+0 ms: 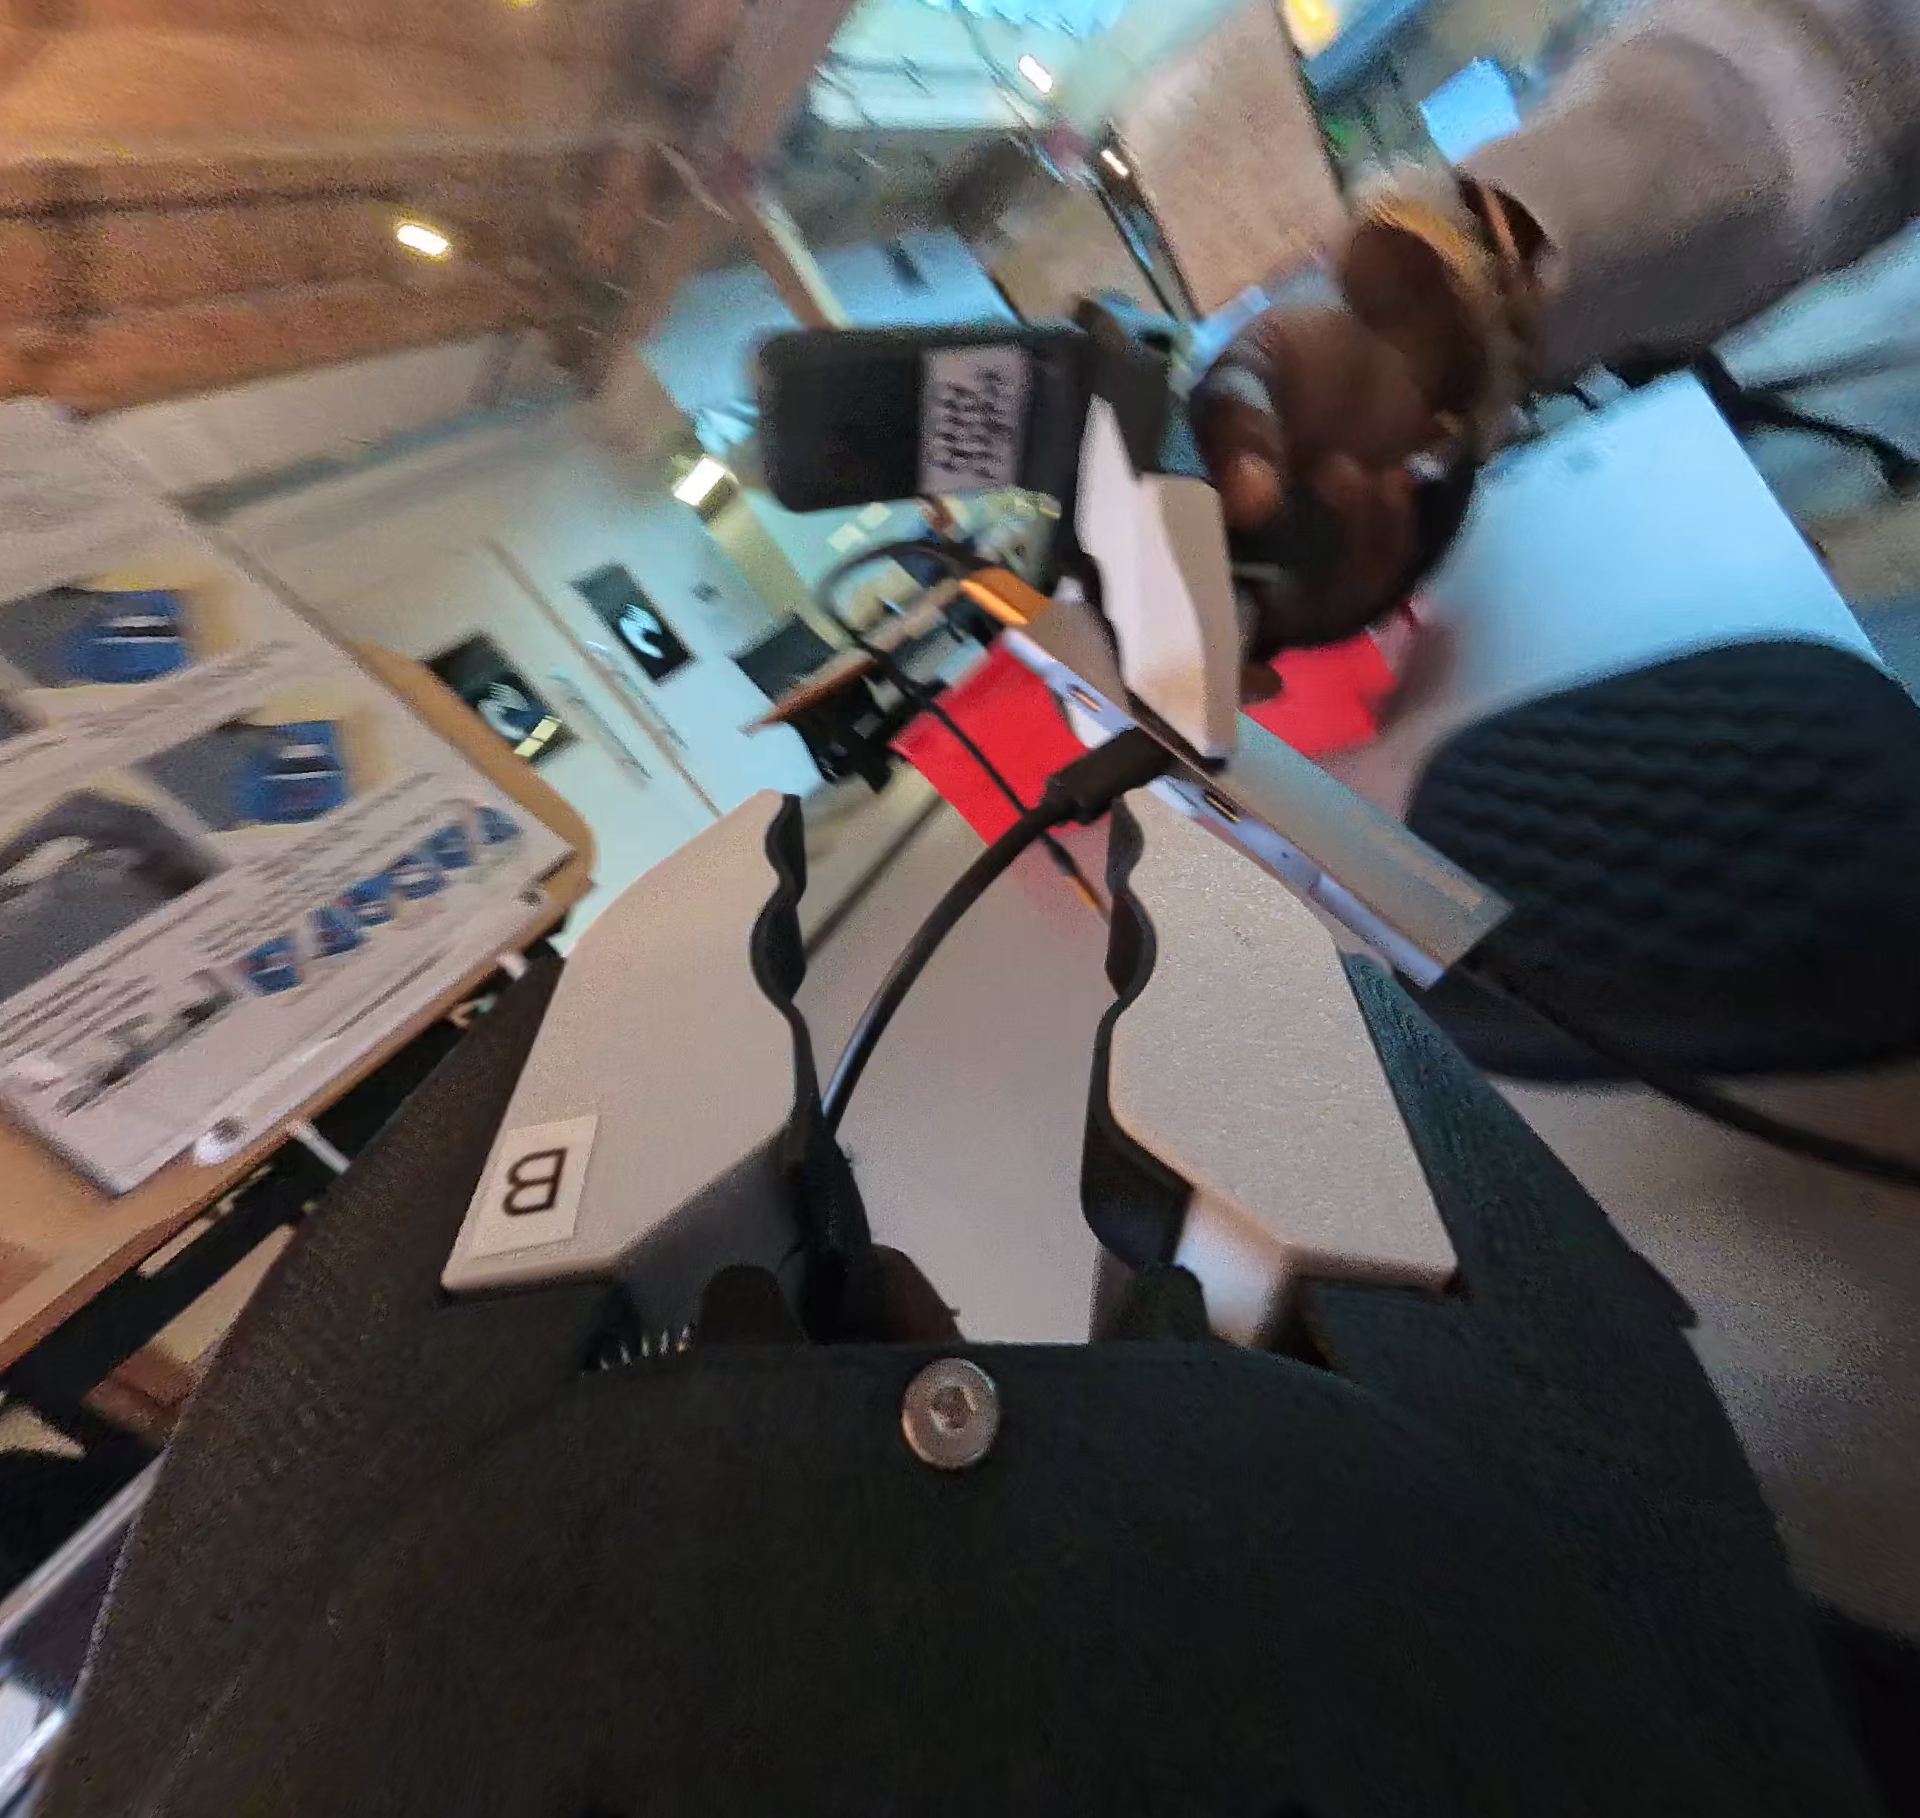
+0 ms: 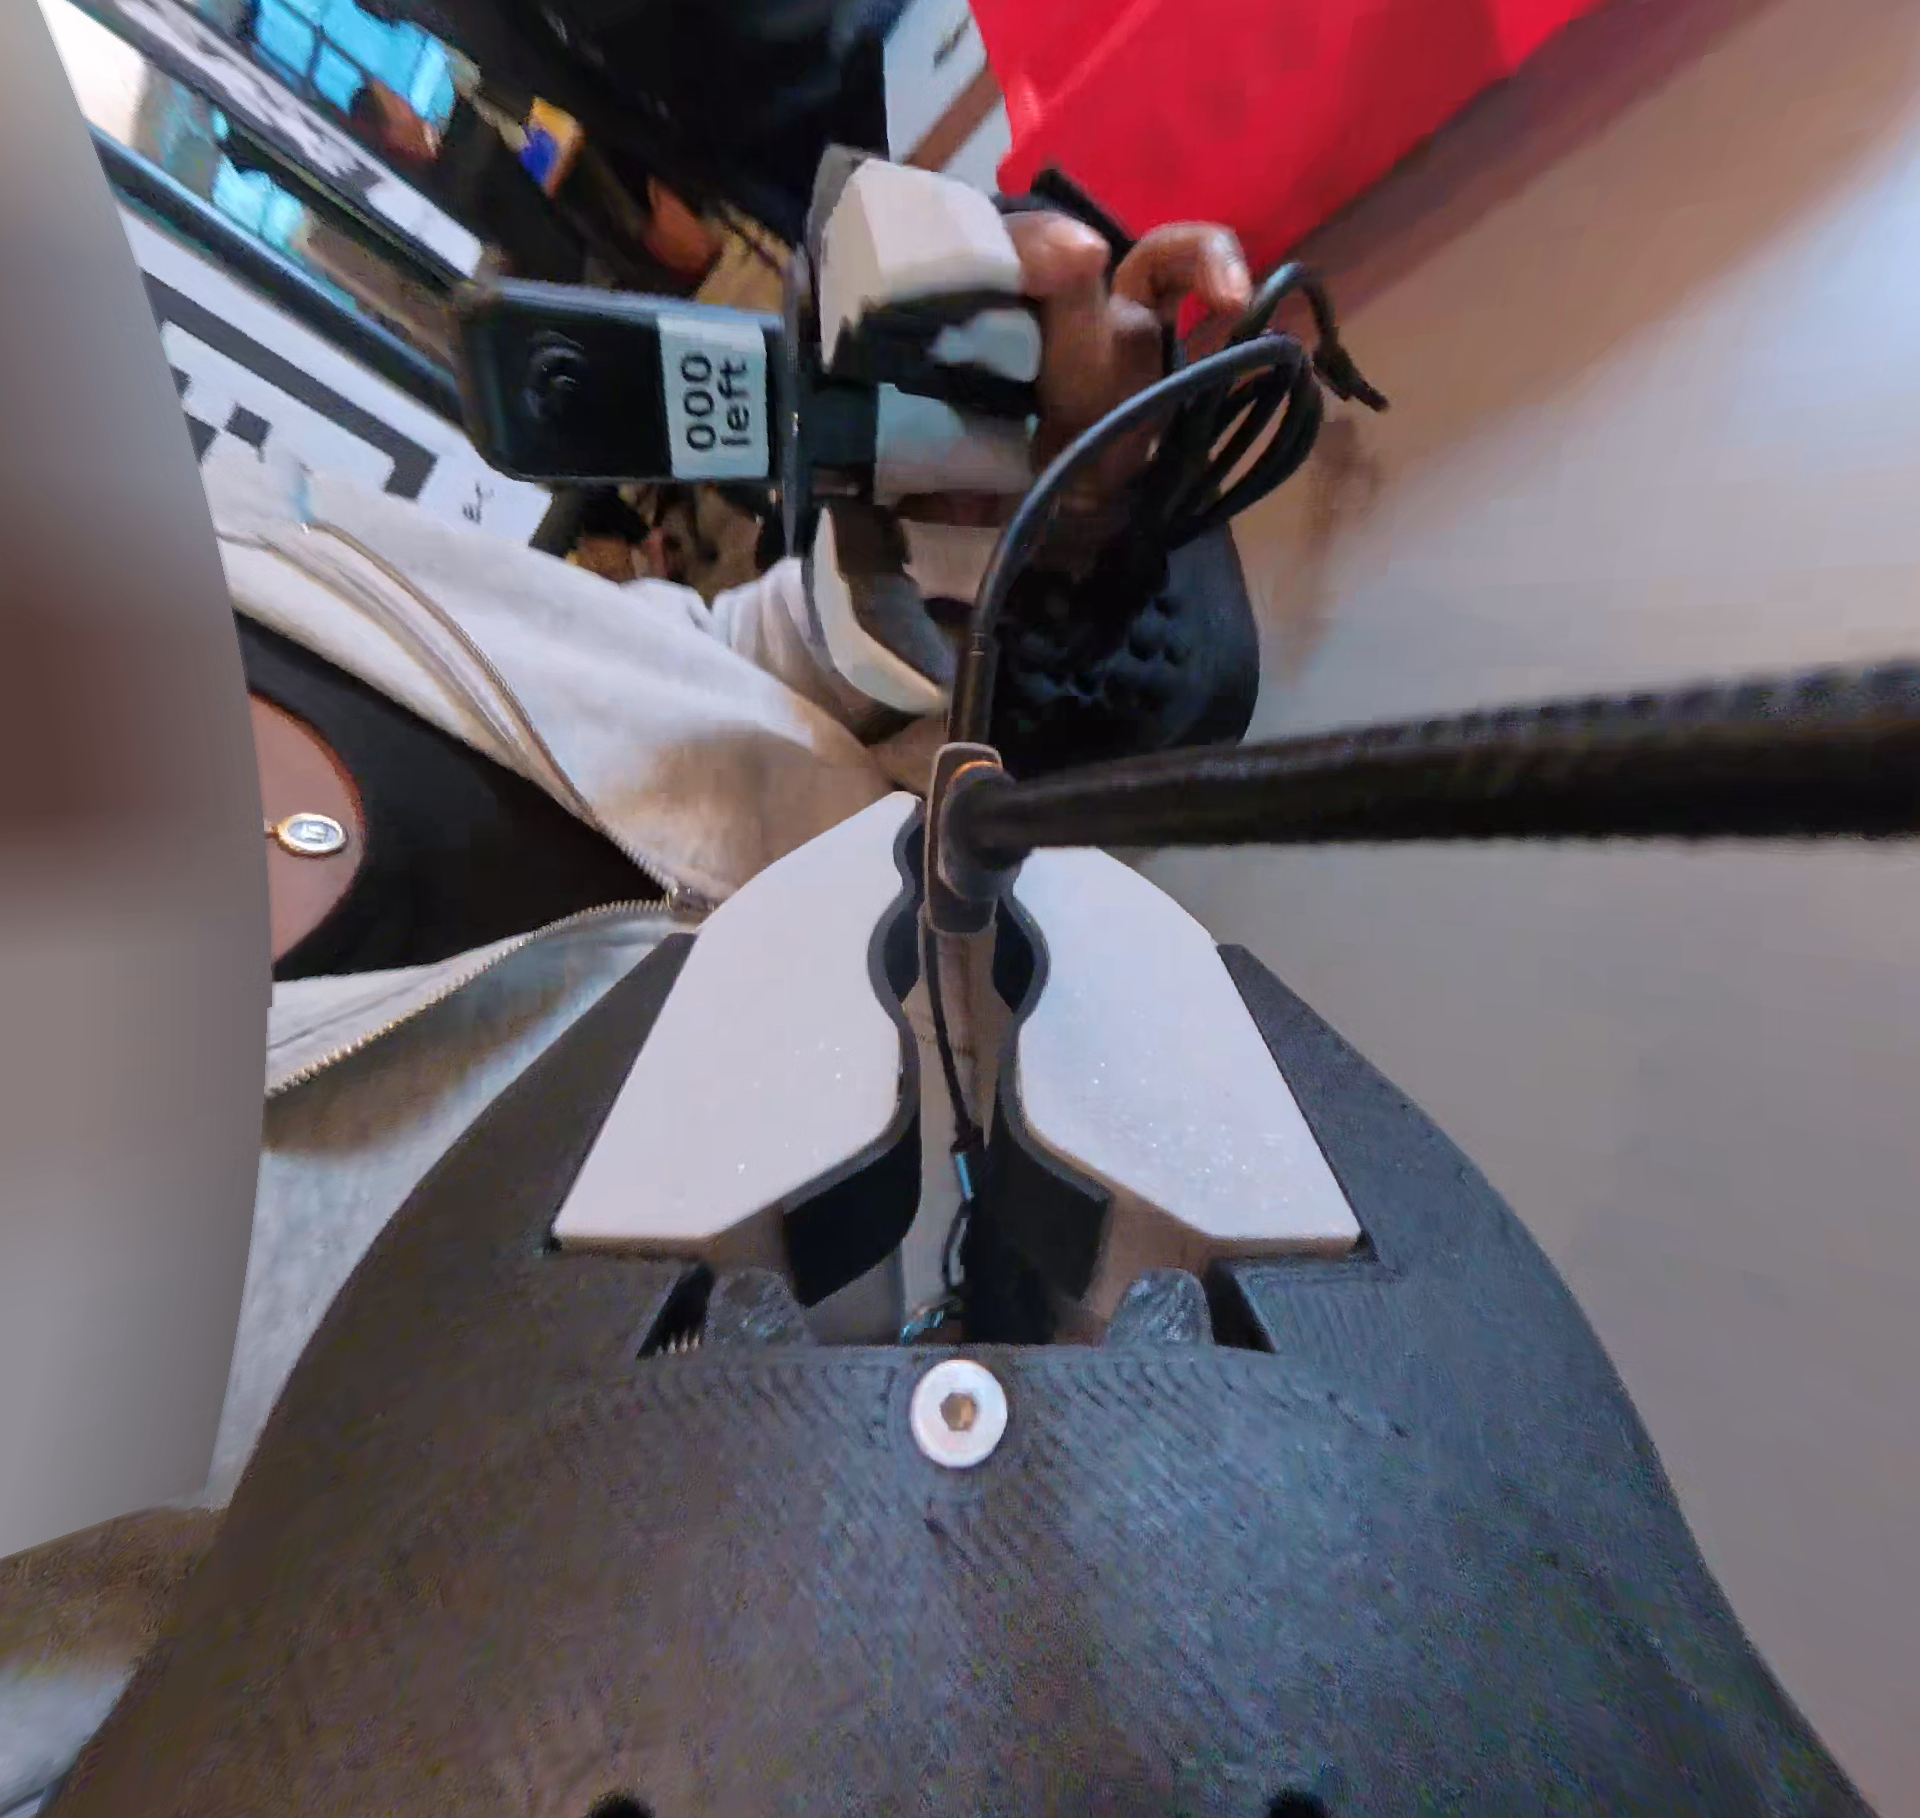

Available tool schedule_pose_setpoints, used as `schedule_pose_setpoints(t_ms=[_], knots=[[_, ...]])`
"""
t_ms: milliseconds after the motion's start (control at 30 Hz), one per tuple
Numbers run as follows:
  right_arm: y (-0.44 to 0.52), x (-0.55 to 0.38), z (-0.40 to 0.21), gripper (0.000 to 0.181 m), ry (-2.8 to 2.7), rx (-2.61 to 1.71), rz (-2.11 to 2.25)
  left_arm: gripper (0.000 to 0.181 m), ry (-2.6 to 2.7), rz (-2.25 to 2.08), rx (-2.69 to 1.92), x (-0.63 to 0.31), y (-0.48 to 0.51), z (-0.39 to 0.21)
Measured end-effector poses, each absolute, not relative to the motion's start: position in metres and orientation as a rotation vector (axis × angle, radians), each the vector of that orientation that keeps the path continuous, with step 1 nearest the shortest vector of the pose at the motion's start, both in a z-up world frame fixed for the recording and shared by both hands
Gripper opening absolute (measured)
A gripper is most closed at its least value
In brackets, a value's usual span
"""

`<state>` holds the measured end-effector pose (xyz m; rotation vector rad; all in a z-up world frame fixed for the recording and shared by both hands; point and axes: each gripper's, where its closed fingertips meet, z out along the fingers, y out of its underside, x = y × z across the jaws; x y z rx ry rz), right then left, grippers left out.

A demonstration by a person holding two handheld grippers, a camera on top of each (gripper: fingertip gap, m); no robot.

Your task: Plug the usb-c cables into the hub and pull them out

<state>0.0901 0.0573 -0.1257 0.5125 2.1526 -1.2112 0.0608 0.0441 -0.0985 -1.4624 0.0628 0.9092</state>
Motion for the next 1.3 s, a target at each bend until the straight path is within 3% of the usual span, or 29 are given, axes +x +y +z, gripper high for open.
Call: schedule_pose_setpoints(t_ms=[333,867,1300], knots=[[0.094,0.059,-0.052,0.008,2.104,0.623,-1.739,0.059,-0.169,0.719,-0.952,0.071,-0.015,-0.047],[0.154,0.024,0.078,0.009,2.217,0.586,-2.305,0.059,-0.203,0.729,-1.044,0.059,-0.01,-0.064],[0.294,-0.022,0.106,0.009,2.571,1.215,-2.56,0.058,-0.185,0.78,-1.143,0.055,0.0,-0.075]])
